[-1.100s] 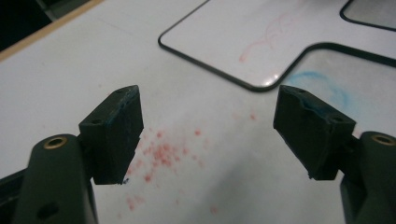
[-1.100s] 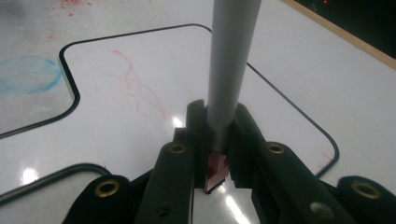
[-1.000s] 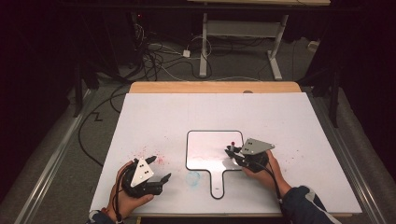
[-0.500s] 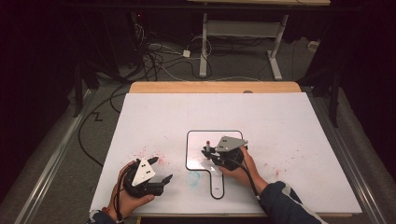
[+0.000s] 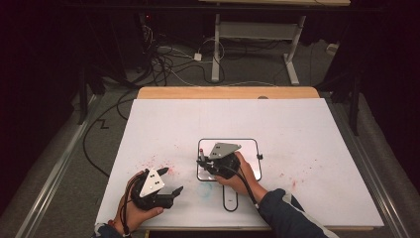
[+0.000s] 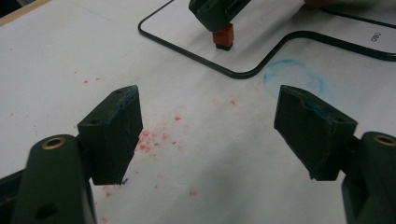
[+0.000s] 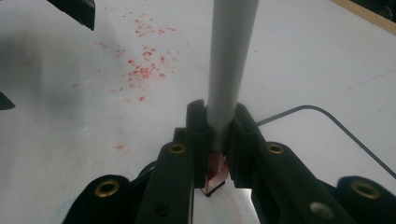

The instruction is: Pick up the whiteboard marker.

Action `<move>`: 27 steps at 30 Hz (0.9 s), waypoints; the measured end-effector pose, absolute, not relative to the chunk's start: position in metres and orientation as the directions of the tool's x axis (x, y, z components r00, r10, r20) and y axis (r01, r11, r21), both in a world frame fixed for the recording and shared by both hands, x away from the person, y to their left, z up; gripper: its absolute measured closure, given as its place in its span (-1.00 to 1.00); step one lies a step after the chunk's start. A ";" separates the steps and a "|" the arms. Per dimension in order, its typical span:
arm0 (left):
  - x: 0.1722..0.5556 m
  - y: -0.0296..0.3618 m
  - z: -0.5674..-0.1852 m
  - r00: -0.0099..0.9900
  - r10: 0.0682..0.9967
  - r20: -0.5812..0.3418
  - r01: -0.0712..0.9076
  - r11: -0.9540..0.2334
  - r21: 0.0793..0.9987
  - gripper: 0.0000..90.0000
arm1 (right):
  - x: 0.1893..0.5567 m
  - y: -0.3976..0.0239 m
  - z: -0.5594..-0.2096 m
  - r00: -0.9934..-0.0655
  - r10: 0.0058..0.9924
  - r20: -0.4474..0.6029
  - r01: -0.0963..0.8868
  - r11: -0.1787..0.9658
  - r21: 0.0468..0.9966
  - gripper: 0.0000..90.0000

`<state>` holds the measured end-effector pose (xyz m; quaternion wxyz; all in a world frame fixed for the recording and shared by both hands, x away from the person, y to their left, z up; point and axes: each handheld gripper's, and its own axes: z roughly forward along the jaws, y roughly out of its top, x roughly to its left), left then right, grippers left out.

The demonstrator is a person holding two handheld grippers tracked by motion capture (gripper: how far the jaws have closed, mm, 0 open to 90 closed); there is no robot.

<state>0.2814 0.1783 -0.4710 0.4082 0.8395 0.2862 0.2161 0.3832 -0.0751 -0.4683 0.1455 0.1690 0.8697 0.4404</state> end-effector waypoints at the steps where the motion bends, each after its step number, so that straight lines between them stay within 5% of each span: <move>1: 0.281 0.178 -0.471 0.743 0.657 0.129 0.305 -0.503 0.809 -0.50 | 0.383 -0.077 -0.468 -0.898 0.428 -0.102 0.172 0.556 0.813 0.82; 27: 0.281 0.179 -0.475 0.738 0.658 0.148 0.312 -0.528 0.790 -0.50 | 0.382 -0.171 -0.465 -0.821 0.552 -0.143 0.215 0.532 0.819 0.82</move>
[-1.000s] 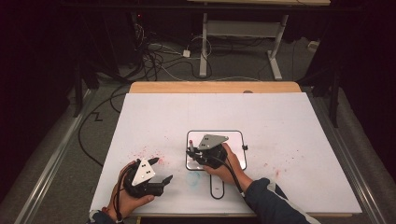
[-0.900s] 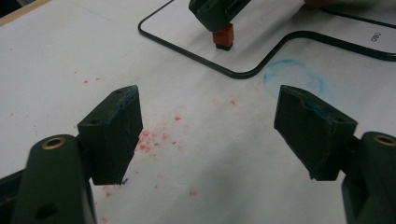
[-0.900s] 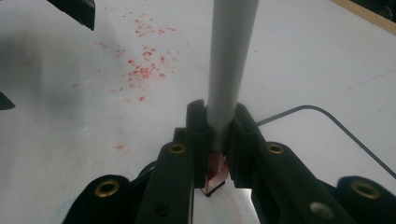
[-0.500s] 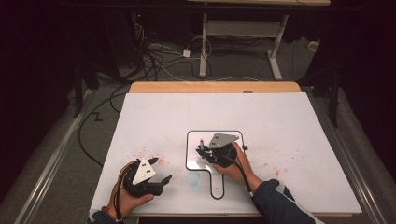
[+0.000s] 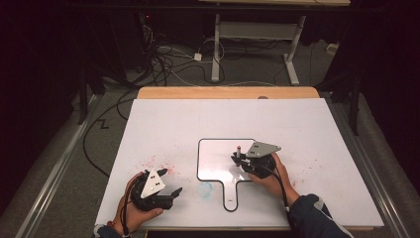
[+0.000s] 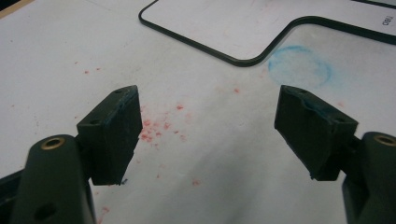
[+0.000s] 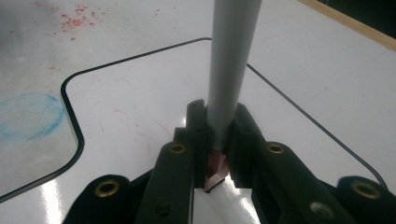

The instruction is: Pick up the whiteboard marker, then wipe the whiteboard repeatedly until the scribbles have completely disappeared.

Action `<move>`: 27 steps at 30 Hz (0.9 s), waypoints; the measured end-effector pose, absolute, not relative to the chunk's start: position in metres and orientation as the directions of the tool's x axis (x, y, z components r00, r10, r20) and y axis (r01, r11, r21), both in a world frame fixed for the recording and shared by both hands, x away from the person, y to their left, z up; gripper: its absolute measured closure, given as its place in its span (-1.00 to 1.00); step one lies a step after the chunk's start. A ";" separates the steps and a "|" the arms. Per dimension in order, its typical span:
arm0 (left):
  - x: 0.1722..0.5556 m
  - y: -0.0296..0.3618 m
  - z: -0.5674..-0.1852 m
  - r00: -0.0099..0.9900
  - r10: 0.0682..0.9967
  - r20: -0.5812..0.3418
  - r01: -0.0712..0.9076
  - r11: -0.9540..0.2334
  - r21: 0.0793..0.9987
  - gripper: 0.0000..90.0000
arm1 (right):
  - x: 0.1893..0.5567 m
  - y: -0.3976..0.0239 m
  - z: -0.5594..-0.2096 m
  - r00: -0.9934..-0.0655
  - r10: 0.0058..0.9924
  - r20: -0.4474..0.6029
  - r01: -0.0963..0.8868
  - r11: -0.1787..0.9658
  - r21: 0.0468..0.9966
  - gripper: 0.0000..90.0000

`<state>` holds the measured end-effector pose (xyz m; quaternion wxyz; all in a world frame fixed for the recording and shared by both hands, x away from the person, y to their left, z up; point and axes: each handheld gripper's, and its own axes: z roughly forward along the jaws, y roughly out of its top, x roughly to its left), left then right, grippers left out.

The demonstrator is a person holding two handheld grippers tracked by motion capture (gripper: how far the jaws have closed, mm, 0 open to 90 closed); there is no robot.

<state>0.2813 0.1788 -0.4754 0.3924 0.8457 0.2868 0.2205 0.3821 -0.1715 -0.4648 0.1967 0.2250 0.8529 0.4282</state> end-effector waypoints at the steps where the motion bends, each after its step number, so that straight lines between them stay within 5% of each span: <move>1: 0.282 0.179 -0.476 0.738 0.658 0.148 0.313 -0.529 0.789 -0.50 | 0.382 -0.172 -0.465 -0.821 0.553 -0.142 0.217 0.531 0.819 0.82; 20: 0.281 0.181 -0.476 0.740 0.656 0.146 0.314 -0.530 0.788 -0.50 | 0.365 -0.096 -0.468 -0.891 0.424 -0.164 0.121 0.570 0.813 0.82; 27: 0.280 0.179 -0.475 0.743 0.651 0.155 0.305 -0.536 0.787 -0.50 | 0.371 -0.127 -0.468 -0.869 0.472 -0.150 0.158 0.550 0.820 0.82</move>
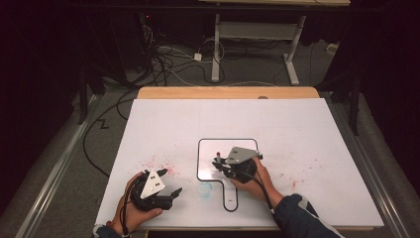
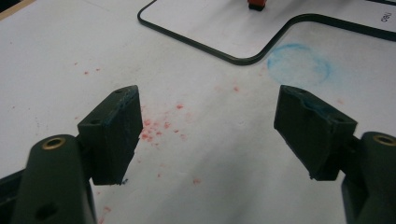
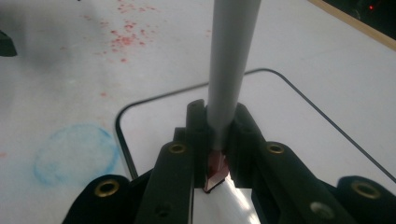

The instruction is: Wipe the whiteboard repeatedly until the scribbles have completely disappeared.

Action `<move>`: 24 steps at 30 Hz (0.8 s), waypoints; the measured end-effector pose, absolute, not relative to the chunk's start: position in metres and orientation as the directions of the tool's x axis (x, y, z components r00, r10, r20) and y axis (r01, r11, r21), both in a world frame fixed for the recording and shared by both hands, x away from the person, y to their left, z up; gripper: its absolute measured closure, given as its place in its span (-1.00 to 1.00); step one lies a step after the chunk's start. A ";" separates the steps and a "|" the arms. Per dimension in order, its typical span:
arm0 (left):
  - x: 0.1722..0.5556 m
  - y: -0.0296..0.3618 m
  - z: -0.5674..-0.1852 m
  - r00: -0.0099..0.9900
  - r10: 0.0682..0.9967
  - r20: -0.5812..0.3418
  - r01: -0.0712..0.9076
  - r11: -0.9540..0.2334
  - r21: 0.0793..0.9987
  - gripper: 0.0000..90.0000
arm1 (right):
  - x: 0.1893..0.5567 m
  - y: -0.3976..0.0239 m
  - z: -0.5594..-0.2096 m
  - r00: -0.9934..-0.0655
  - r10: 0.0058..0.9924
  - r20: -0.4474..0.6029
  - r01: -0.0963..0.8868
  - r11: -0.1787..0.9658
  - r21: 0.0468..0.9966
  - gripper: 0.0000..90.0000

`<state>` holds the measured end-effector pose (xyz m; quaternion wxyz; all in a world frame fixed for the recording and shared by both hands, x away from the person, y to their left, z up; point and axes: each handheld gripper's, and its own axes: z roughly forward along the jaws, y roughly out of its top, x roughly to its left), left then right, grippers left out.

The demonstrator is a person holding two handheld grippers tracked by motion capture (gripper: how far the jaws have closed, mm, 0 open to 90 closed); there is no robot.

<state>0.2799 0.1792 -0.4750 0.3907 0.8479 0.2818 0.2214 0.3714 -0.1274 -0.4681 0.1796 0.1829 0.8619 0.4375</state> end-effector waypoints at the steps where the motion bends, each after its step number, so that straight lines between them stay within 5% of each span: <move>1: 0.280 0.179 -0.475 0.742 0.652 0.153 0.307 -0.534 0.788 -0.50 | 0.372 -0.135 -0.468 -0.863 0.481 -0.153 0.161 0.549 0.820 0.82; 9: 0.280 0.177 -0.475 0.745 0.648 0.158 0.306 -0.543 0.782 -0.50 | 0.379 -0.187 -0.465 -0.815 0.560 -0.146 0.217 0.530 0.820 0.82; 24: 0.277 0.179 -0.475 0.747 0.646 0.160 0.308 -0.549 0.777 -0.50 | 0.379 -0.198 -0.461 -0.809 0.562 -0.171 0.224 0.564 0.795 0.82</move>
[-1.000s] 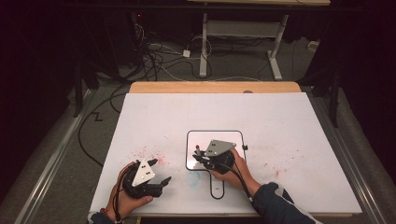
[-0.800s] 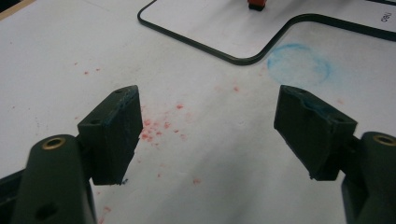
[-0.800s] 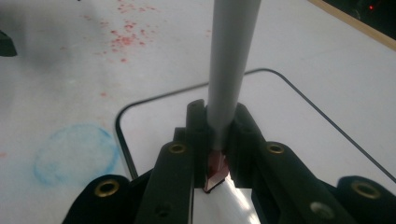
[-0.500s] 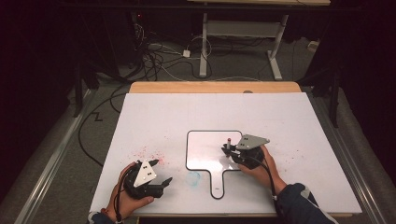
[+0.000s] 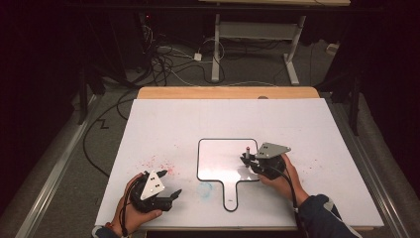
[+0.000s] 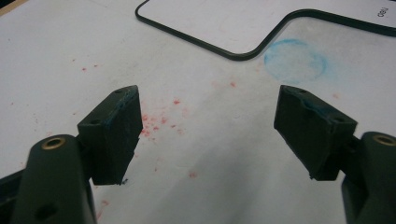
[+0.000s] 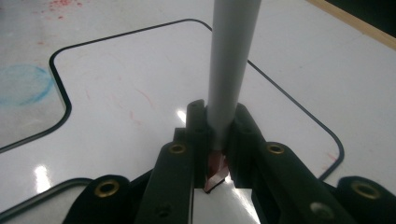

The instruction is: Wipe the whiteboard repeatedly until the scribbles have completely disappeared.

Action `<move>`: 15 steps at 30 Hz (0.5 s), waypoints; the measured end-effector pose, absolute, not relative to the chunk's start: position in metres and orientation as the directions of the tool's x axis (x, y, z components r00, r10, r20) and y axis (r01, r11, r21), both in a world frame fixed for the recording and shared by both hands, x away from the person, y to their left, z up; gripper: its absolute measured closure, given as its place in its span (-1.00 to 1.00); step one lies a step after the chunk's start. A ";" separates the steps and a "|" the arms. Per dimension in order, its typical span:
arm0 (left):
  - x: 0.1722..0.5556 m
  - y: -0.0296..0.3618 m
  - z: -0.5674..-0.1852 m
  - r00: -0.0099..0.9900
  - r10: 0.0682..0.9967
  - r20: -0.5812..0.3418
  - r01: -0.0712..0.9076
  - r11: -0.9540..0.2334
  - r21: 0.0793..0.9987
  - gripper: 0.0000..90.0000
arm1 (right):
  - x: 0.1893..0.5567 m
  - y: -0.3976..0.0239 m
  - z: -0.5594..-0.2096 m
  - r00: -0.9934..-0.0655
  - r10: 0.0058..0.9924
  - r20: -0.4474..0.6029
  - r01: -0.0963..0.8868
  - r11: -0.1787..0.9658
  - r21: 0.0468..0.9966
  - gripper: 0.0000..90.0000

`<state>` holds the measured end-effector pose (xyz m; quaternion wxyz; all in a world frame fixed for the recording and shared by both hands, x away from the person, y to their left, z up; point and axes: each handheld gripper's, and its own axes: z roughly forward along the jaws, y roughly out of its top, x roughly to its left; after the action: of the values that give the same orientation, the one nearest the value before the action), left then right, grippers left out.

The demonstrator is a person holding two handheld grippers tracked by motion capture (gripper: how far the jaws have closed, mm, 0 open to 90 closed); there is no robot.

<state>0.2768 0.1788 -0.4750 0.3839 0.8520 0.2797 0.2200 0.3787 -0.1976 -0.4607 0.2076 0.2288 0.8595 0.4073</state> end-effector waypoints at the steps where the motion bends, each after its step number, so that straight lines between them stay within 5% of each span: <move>1: 0.277 0.178 -0.475 0.748 0.644 0.161 0.306 -0.550 0.777 -0.50 | 0.379 -0.199 -0.461 -0.806 0.568 -0.167 0.230 0.561 0.795 0.82; 15: 0.277 0.178 -0.475 0.752 0.640 0.159 0.303 -0.549 0.779 -0.50 | 0.366 -0.128 -0.468 -0.877 0.464 -0.123 0.171 0.542 0.823 0.82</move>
<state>0.2774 0.1777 -0.4751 0.3858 0.8526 0.2766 0.2185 0.3662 -0.1284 -0.4681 0.1658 0.1843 0.8622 0.4418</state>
